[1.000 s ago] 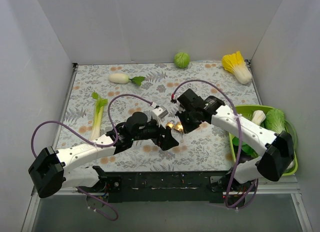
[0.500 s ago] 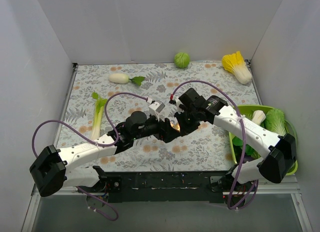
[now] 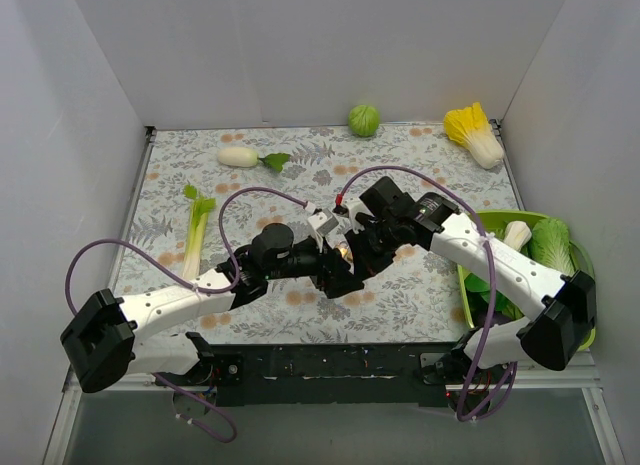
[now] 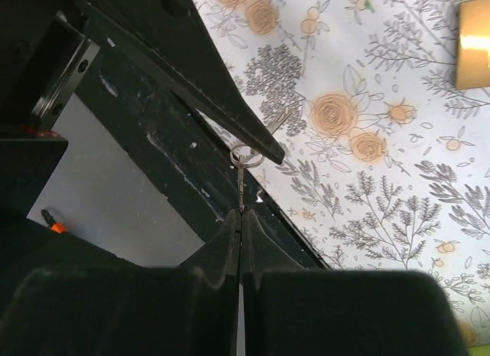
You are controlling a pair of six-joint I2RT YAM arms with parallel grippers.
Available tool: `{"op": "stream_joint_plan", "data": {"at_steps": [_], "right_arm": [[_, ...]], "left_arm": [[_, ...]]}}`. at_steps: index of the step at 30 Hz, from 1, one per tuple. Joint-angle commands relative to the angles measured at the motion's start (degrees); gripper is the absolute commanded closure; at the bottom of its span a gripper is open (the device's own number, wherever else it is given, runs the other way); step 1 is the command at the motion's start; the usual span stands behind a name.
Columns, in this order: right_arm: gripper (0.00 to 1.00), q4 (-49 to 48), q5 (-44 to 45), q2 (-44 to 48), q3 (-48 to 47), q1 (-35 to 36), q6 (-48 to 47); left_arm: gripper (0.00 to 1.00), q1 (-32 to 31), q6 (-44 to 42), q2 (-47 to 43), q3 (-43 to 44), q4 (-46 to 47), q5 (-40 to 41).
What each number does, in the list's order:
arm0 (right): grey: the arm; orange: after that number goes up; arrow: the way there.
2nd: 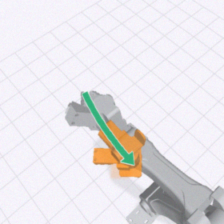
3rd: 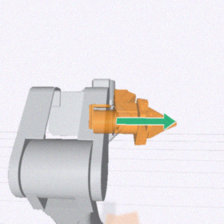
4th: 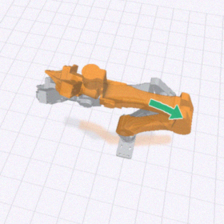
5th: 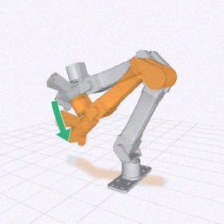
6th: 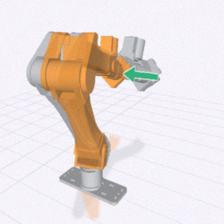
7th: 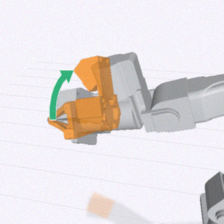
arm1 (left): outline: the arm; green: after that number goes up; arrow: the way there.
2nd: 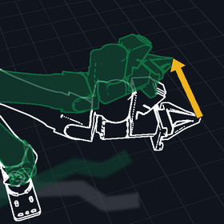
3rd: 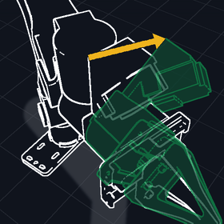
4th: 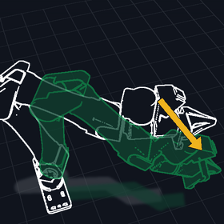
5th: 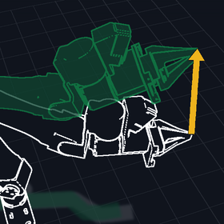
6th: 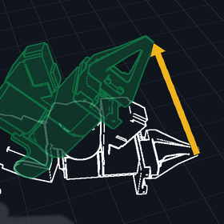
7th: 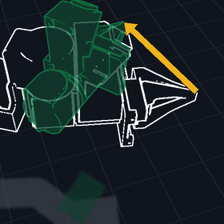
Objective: Unlock with the key
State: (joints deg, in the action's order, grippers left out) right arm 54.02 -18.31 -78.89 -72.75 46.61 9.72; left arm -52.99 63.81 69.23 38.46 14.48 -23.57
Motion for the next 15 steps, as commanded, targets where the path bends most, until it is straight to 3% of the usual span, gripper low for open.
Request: {"op": "stream_joint_plan", "data": {"at_steps": [1, 10, 15], "right_arm": [[0.99, 0.6, -6.9, 2.8, 0.5, 0.0, -2.9], [0.99, 0.2, -14.3, 4.5, 1.6, -0.5, -5.9], [0.99, 0.3, -16.8, 5.0, 2.0, -1.1, -7.3]], "left_arm": [[0.26, -0.1, -1.7, -2.8, -1.1, 1.0, -7.8], [0.45, 1.6, 0.7, -4.7, -2.2, 1.9, -16.8], [0.61, 1.8, 1.0, -4.1, -1.1, 0.5, -21.6]]}}
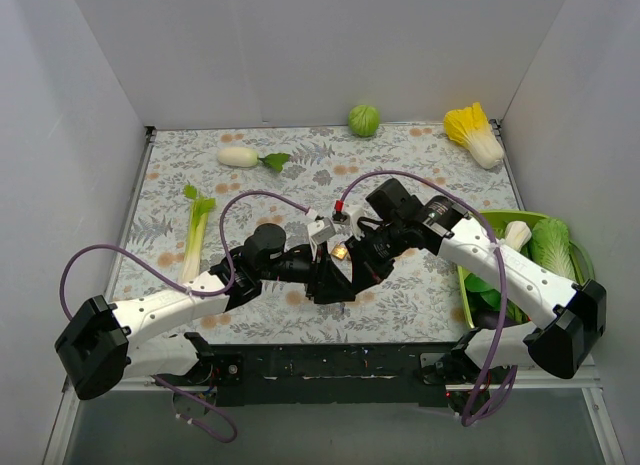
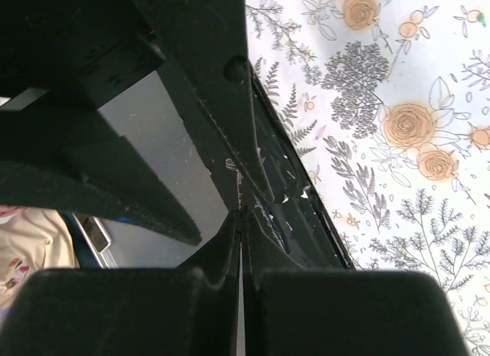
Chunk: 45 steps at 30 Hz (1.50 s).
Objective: Unlock with the key
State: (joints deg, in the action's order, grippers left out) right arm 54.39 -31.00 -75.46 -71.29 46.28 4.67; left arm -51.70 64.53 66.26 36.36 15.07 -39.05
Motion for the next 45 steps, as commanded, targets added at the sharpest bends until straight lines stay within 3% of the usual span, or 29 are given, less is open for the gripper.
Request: {"op": "stream_joint_plan", "data": {"at_steps": [1, 14, 24, 32, 37, 43, 45], "right_arm": [[0.99, 0.0, -4.2, 1.6, 0.5, -0.8, -2.3], [0.99, -0.2, -7.4, 2.6, 0.9, -1.8, -2.8], [0.99, 0.2, -8.1, 2.8, 0.9, -2.2, -3.3], [0.99, -0.1, -8.8, 2.8, 1.3, -2.5, -3.5], [0.99, -0.2, -8.4, 2.7, 1.4, -2.8, -3.7], [0.99, -4.3, -7.1, 3.5, 2.0, -4.1, -1.5], [0.84, -7.0, -6.1, 4.4, 2.7, -5.2, 0.2]], "left_arm": [[0.64, 0.5, 0.0, -1.3, 1.0, -0.4, -6.0], [0.65, 0.9, -0.5, -0.7, 0.5, -2.4, -6.1], [0.80, 1.0, 0.2, -1.2, -0.4, -1.5, -6.1], [0.82, 1.1, 1.0, -1.7, -1.1, -1.2, -6.8], [1.00, 1.1, 1.4, -1.8, -1.1, -0.9, -7.3], [1.00, 1.1, 2.0, -2.8, -1.6, -1.7, -5.7], [1.00, 1.2, 2.1, -3.2, -2.0, -3.0, -2.9]]}}
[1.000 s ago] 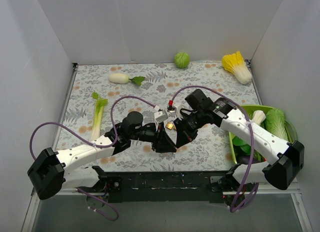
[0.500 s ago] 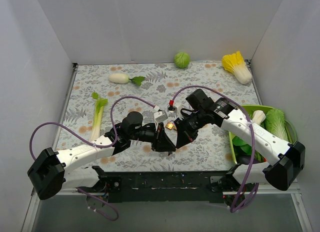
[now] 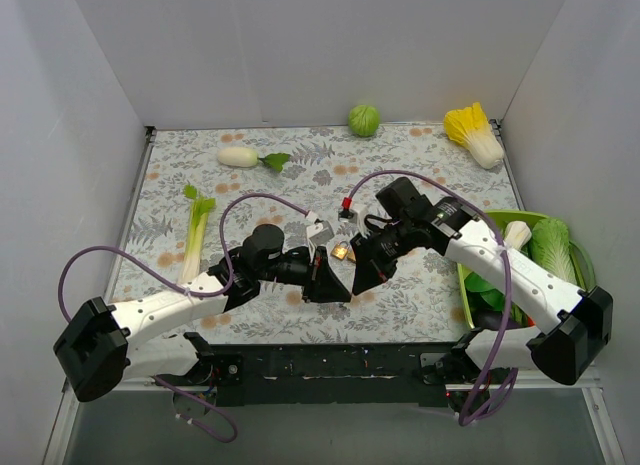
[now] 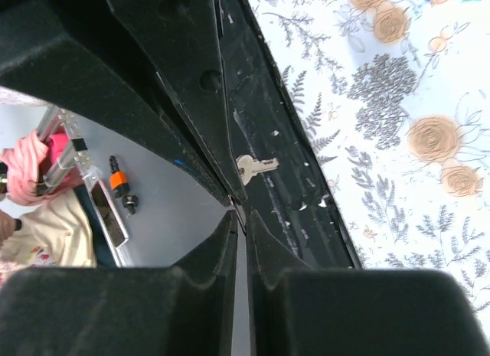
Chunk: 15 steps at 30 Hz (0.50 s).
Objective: Unlock with the key
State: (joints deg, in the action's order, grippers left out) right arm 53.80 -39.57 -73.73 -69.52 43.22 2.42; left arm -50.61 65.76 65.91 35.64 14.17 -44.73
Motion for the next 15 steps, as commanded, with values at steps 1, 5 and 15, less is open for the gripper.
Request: {"op": "stream_joint_plan", "data": {"at_steps": [1, 5, 15], "right_arm": [[0.77, -7.5, 2.7, 3.0, 1.3, -2.9, 2.9], [0.43, -12.8, 7.9, 5.5, 4.4, -9.5, 5.6], [0.39, -23.3, 40.5, 4.0, 12.4, -11.1, 16.4]], "left_arm": [[1.00, 0.2, 1.3, -3.1, -1.4, -2.7, 5.8], [1.00, 1.1, 2.4, -3.2, -2.2, -6.4, 11.4], [1.00, 7.1, -4.4, -2.4, 5.2, -17.7, 8.5]]}}
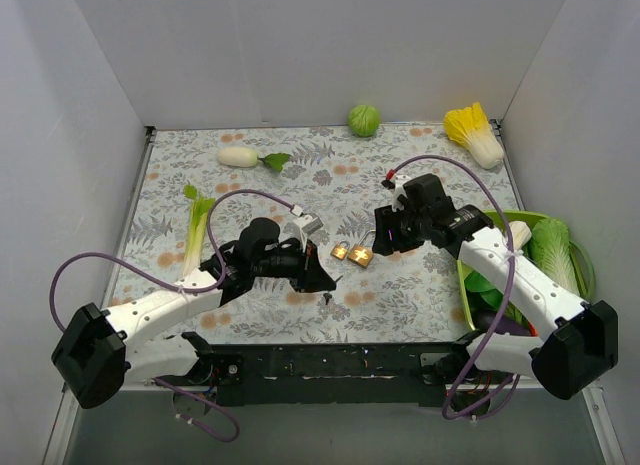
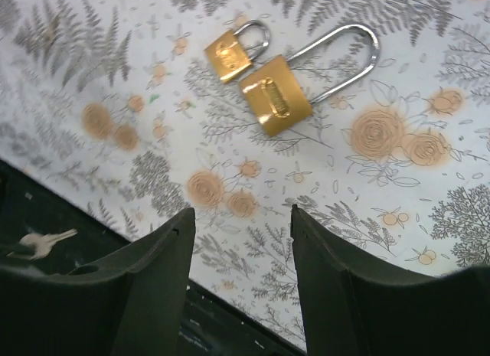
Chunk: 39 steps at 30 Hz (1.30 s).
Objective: Unlock with the key
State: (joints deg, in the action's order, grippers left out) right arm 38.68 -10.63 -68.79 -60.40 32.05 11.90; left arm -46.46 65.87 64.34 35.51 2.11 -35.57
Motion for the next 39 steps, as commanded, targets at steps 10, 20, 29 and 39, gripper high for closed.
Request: {"op": "stream_joint_plan", "data": {"at_steps": [10, 20, 29, 39], "right_arm": [[0.33, -20.7, 14.4, -3.8, 13.0, -0.8, 19.9], [0.37, -24.2, 14.1, -13.3, 9.4, -6.2, 14.7], [0.37, -28.3, 16.9, -17.0, 9.1, -6.3, 9.1], [0.43, -29.8, 16.4, -27.3, 3.1, -6.1, 2.7]], "left_arm": [[1.00, 4.4, 1.1, 4.7, 6.2, -2.6, -0.9], [1.00, 3.7, 13.0, 16.9, 5.3, 4.4, -3.4], [1.00, 3.7, 21.6, 29.3, 8.6, 8.3, -6.1], [1.00, 3.7, 25.1, 37.1, 13.3, 7.0, -4.2]]}}
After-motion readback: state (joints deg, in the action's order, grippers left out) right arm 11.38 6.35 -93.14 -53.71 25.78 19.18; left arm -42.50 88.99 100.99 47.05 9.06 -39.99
